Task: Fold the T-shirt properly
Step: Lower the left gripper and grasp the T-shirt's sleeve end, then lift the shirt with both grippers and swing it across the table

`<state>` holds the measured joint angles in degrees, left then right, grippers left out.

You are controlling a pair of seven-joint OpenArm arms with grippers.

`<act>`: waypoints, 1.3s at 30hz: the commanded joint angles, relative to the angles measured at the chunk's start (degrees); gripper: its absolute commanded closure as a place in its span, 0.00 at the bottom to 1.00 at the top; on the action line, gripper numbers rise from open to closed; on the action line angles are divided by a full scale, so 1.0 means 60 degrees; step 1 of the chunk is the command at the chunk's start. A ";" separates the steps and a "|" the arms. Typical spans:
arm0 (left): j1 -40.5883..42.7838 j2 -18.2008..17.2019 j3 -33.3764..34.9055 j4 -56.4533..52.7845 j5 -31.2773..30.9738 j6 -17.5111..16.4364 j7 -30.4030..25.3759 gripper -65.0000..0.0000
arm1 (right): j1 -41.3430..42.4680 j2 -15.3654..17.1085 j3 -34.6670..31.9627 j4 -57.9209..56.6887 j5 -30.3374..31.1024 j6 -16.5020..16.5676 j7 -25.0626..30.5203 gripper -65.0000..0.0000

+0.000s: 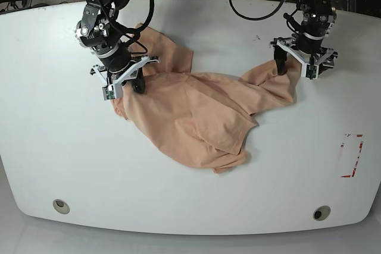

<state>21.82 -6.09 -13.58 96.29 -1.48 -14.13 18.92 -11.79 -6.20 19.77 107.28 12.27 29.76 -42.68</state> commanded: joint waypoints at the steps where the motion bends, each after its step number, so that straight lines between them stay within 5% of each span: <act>1: -0.0143 -0.0062 0.0000 -0.0070 -0.0054 -0.0319 -0.0142 0.19 | 0.0039 0.0000 -0.0020 0.0427 0.0145 0.0015 0.0219 1.00; 12: -0.0143 -0.0062 0.0030 -0.1155 -0.0040 -0.0685 -0.0142 0.24 | -0.0225 0.0000 -0.0020 0.0822 0.0145 0.0015 0.0219 1.00; 19: -0.0685 -0.0077 -0.0029 -0.2298 0.0180 -0.1418 0.0268 0.96 | -0.0401 0.0000 -0.0020 0.1130 0.0277 0.0029 0.0219 1.00; 20: -0.0744 -0.0077 -0.0029 -0.2356 0.0356 -0.1462 0.0327 1.00 | -0.0416 0.0000 -0.0020 0.1145 0.0438 0.0029 0.0219 1.00; 31: -0.0480 -0.0062 -0.0586 0.0618 0.0869 -0.1638 0.0312 1.00 | -0.0372 0.0659 0.0053 0.1174 0.1581 0.0029 0.0219 1.00; 39: -0.1330 -0.0341 -0.0600 0.2406 0.1792 -0.1638 0.1382 1.00 | 0.0698 0.1421 0.0068 0.1116 0.1596 0.0029 0.0219 1.00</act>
<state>15.16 -7.55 -16.84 108.79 8.23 -24.58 27.44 -9.65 1.17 19.92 112.81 21.08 29.95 -42.81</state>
